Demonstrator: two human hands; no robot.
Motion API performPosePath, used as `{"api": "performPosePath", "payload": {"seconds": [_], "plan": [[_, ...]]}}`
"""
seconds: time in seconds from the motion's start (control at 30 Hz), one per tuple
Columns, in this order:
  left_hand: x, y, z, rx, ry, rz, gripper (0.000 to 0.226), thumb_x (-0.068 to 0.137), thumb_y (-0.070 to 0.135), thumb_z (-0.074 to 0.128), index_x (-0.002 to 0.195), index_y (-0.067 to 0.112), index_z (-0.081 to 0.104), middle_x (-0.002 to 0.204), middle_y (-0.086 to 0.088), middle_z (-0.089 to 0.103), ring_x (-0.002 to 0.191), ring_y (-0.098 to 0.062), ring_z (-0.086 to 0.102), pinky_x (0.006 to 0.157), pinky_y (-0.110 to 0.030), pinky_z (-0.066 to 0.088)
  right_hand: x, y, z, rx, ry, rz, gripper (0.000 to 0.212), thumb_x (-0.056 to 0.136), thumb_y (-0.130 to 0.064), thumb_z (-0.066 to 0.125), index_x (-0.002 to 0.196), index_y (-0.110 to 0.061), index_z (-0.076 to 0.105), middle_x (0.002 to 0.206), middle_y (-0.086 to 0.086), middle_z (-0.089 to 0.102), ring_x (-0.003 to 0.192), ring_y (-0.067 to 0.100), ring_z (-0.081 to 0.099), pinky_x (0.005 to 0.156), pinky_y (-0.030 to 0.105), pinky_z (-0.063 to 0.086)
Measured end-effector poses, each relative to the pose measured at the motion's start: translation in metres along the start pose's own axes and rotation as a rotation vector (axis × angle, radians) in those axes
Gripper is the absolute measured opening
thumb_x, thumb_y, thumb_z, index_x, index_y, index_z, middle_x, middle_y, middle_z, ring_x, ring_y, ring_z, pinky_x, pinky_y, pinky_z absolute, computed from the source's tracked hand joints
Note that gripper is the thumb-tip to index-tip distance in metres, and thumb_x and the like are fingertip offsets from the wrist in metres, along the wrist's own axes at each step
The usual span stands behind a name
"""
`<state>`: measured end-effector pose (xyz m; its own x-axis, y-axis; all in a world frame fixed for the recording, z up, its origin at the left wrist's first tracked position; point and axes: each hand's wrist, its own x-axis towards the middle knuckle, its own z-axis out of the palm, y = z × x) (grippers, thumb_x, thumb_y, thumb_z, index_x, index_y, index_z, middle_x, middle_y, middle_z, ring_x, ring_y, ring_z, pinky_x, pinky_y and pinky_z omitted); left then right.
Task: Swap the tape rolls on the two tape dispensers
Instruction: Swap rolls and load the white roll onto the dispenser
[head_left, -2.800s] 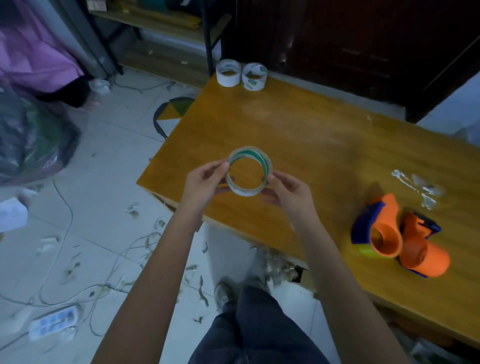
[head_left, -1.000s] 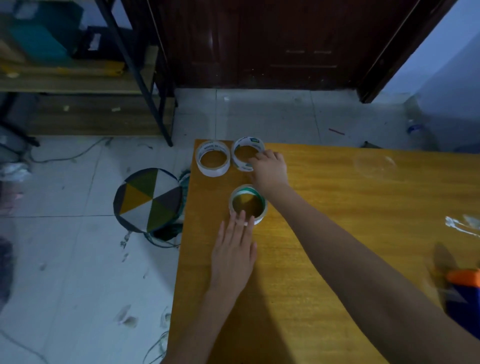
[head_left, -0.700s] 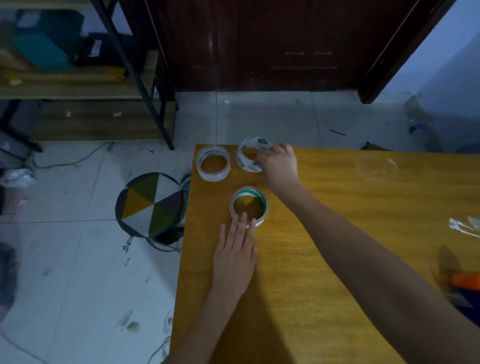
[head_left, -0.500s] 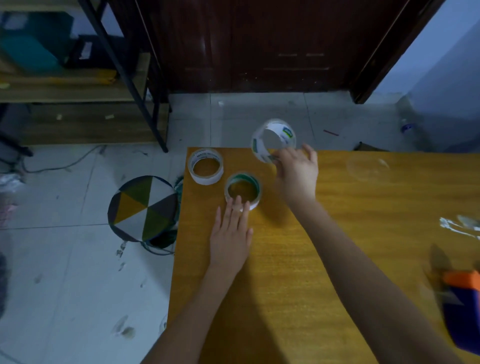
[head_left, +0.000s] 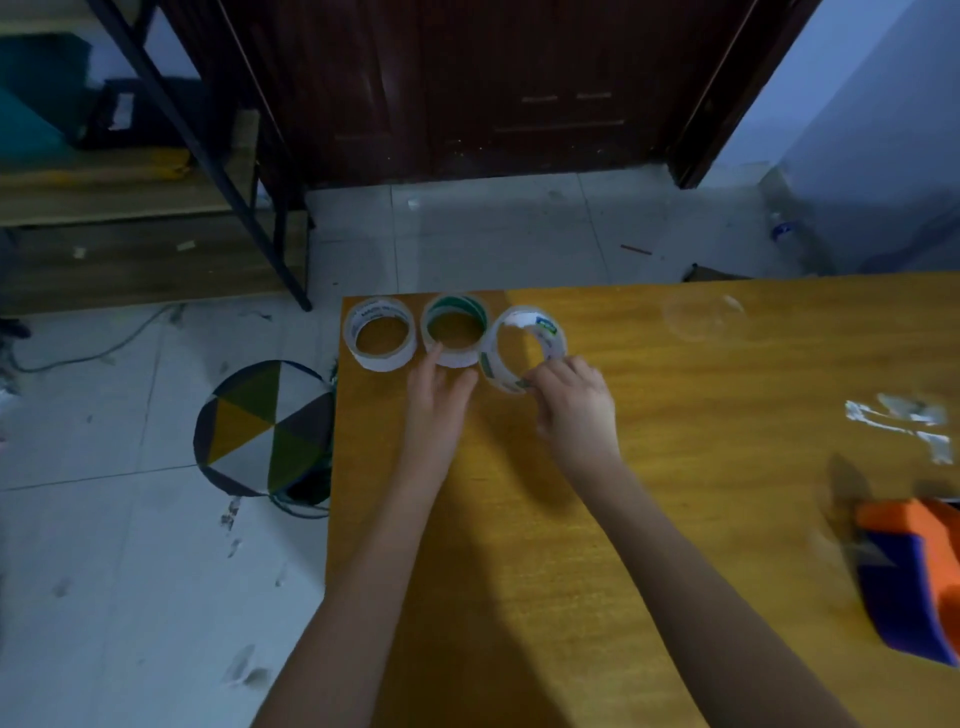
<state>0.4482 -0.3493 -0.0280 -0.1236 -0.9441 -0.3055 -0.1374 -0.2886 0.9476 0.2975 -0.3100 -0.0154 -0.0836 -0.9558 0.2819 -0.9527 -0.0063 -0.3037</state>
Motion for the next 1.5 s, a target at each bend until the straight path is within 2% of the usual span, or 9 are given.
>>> {"api": "performPosePath", "payload": {"seconds": [0.13,0.3,0.37,0.43,0.5,0.57,0.77,1.2,1.5], "plan": [[-0.019,0.008,0.002,-0.246,-0.092,-0.215,0.041,0.081,0.027,0.070,0.120,0.020,0.059,0.110,-0.002,0.068,0.095,-0.016,0.067,0.069,-0.024,0.058,-0.030,-0.011,-0.008,0.009,-0.054,-0.097,0.023,0.059,0.001,0.056,0.077,-0.008,0.067,0.080,0.008,0.068,0.078,0.031,0.062,0.062,0.037,0.051],[-0.046,0.004,0.006,-0.241,-0.052,-0.274,0.040,0.081,0.003,0.068,0.120,0.008,0.060,0.096,-0.004,0.068,0.084,-0.016,0.067,0.068,-0.023,0.059,-0.069,-0.004,-0.014,0.068,-0.044,-0.172,0.025,0.072,0.000,0.057,0.092,-0.003,0.070,0.095,0.016,0.069,0.090,0.036,0.064,0.074,0.040,0.054],[-0.055,0.002,0.005,-0.282,-0.074,-0.297,0.043,0.081,0.003,0.069,0.122,0.008,0.059,0.098,-0.006,0.069,0.088,-0.021,0.068,0.071,-0.026,0.059,-0.083,-0.002,-0.016,0.258,-0.027,0.005,0.032,0.082,-0.001,0.059,0.114,-0.005,0.063,0.121,0.020,0.059,0.113,0.034,0.055,0.095,0.035,0.046],[-0.063,0.003,0.004,-0.288,-0.104,-0.296,0.045,0.080,0.004,0.070,0.123,0.008,0.058,0.102,-0.009,0.070,0.094,-0.026,0.069,0.073,-0.029,0.060,-0.093,-0.005,-0.023,0.596,0.070,0.415,0.046,0.089,-0.012,0.058,0.134,-0.011,0.046,0.140,0.014,0.042,0.129,0.021,0.041,0.104,0.022,0.037],[-0.071,0.005,0.007,-0.288,-0.144,-0.284,0.044,0.079,0.005,0.071,0.122,0.007,0.059,0.103,-0.012,0.071,0.094,-0.029,0.069,0.072,-0.030,0.060,-0.096,-0.008,-0.034,1.033,0.115,0.816,0.046,0.092,-0.021,0.055,0.136,-0.016,0.043,0.140,0.009,0.045,0.127,0.016,0.045,0.097,0.021,0.046],[-0.077,0.006,0.012,-0.300,-0.193,-0.269,0.039,0.079,0.004,0.071,0.117,0.007,0.062,0.095,-0.010,0.073,0.086,-0.025,0.070,0.067,-0.028,0.060,-0.103,-0.003,-0.043,1.245,0.061,0.914,0.028,0.092,-0.024,0.054,0.119,-0.018,0.059,0.119,0.007,0.063,0.112,0.021,0.060,0.087,0.033,0.055],[-0.094,0.003,0.049,-0.268,-0.367,-0.283,0.025,0.082,0.004,0.069,0.104,0.017,0.067,0.083,0.000,0.074,0.082,-0.019,0.070,0.075,-0.030,0.059,-0.141,0.007,-0.073,1.202,0.222,0.923,0.015,0.091,-0.018,0.057,0.094,-0.029,0.067,0.086,-0.004,0.070,0.078,0.012,0.070,0.059,0.022,0.056],[-0.160,0.007,0.167,-0.141,-0.733,-0.330,0.022,0.080,0.007,0.070,0.100,0.016,0.069,0.093,-0.002,0.074,0.089,-0.018,0.071,0.077,-0.035,0.059,-0.250,0.061,-0.150,1.110,0.587,1.092,0.015,0.091,-0.019,0.056,0.103,-0.021,0.066,0.095,0.001,0.069,0.084,0.019,0.069,0.061,0.022,0.057],[-0.235,0.019,0.262,-0.163,-0.680,-0.242,0.029,0.084,0.003,0.065,0.113,0.008,0.061,0.098,-0.007,0.070,0.084,-0.020,0.069,0.075,-0.034,0.060,-0.318,0.134,-0.190,1.087,0.683,1.019,0.030,0.090,-0.024,0.060,0.116,-0.012,0.064,0.091,-0.003,0.073,0.083,0.009,0.069,0.082,0.037,0.057]]}}
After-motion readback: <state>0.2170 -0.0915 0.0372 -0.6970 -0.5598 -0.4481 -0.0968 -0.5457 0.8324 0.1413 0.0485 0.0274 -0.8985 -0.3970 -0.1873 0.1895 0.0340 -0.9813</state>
